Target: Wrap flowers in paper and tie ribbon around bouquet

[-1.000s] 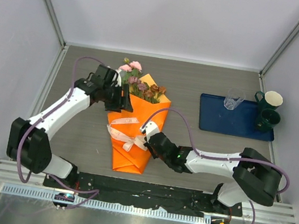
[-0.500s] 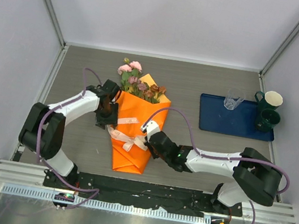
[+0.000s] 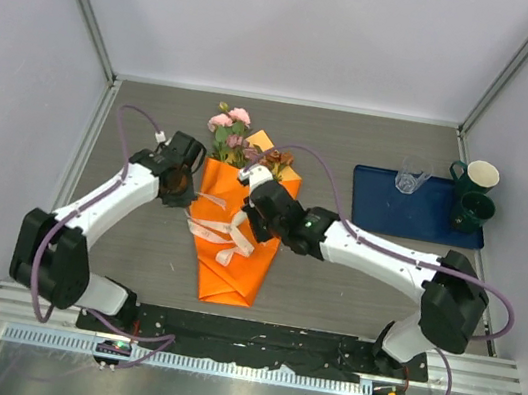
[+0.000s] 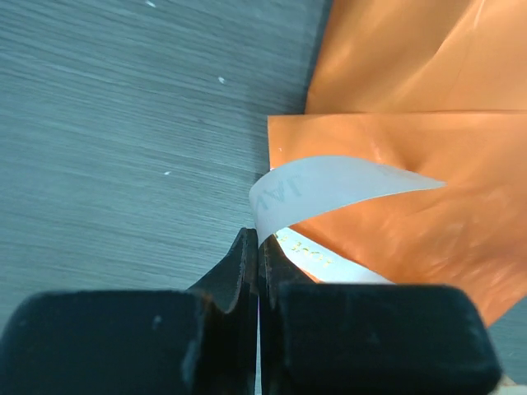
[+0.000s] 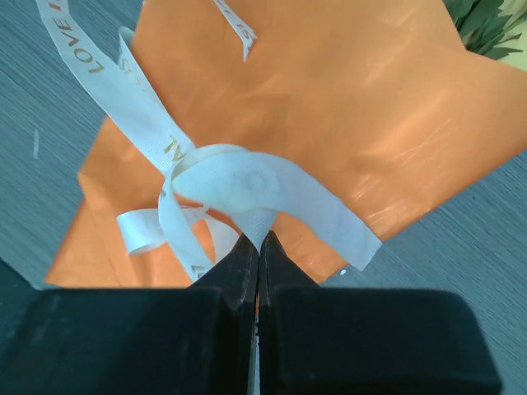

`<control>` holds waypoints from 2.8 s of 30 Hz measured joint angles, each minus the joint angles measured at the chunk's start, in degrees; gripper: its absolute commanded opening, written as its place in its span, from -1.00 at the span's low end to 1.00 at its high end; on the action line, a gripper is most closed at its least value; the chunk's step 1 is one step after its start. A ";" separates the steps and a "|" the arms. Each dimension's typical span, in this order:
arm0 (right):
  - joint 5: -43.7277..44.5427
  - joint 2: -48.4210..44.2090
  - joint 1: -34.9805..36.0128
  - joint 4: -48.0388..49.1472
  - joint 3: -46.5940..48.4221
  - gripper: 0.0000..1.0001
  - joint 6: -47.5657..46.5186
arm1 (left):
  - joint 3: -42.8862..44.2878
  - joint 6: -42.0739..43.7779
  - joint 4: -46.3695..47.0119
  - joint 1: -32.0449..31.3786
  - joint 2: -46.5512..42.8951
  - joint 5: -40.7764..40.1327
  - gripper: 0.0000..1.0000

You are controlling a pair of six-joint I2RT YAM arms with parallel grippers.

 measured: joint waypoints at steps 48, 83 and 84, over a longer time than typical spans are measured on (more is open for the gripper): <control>-3.89 -13.40 -39.78 -21.18 -14.53 -1.00 17.07 | -6.32 -9.16 -5.20 18.97 -2.84 -8.61 -1.00; 5.49 -4.13 -58.23 -23.19 -17.86 -1.00 27.61 | -8.11 -9.86 -4.94 33.35 -1.51 -7.08 -1.00; 5.55 -4.13 -58.31 -23.04 -17.84 -1.00 27.69 | -8.11 -9.88 -4.92 33.35 -1.51 -7.10 -1.00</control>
